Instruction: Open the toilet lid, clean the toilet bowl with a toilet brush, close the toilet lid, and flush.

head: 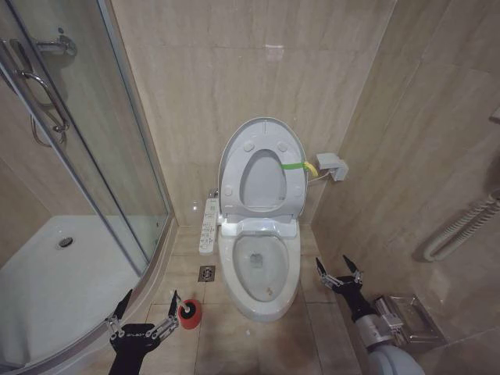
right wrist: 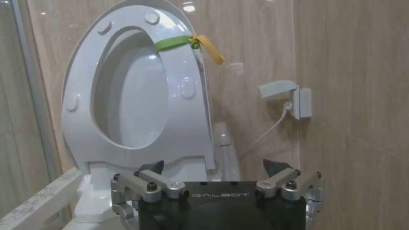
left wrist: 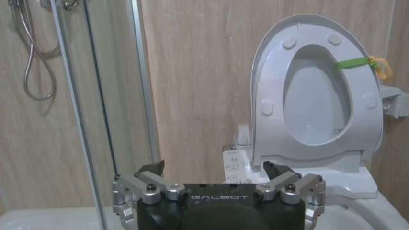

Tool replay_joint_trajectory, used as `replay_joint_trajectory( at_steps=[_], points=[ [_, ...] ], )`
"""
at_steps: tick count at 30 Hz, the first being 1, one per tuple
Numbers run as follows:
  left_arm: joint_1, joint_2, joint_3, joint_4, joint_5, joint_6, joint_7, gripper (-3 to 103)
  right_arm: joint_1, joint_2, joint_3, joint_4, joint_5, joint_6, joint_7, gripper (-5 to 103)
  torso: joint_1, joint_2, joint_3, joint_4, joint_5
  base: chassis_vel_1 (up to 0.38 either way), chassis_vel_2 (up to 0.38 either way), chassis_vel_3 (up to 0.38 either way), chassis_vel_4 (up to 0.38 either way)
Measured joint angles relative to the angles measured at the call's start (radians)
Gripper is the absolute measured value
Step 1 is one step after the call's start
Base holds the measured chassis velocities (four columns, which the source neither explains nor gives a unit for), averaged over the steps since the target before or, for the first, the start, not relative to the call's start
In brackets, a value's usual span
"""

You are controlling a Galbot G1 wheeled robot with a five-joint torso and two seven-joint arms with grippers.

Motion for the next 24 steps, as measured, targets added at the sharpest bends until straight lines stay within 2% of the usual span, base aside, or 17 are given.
replay_joint_trajectory(
  at_steps=[24],
  points=[
    [0.0, 0.0, 0.0, 0.0, 0.0, 0.0, 0.0, 100, -0.013, 0.013, 0.0, 0.032, -0.018, -0.017, 0.018, 100, 0.0, 0.0, 0.0, 0.0, -0.0001, 0.0, 0.0, 0.0, 0.0]
  ],
)
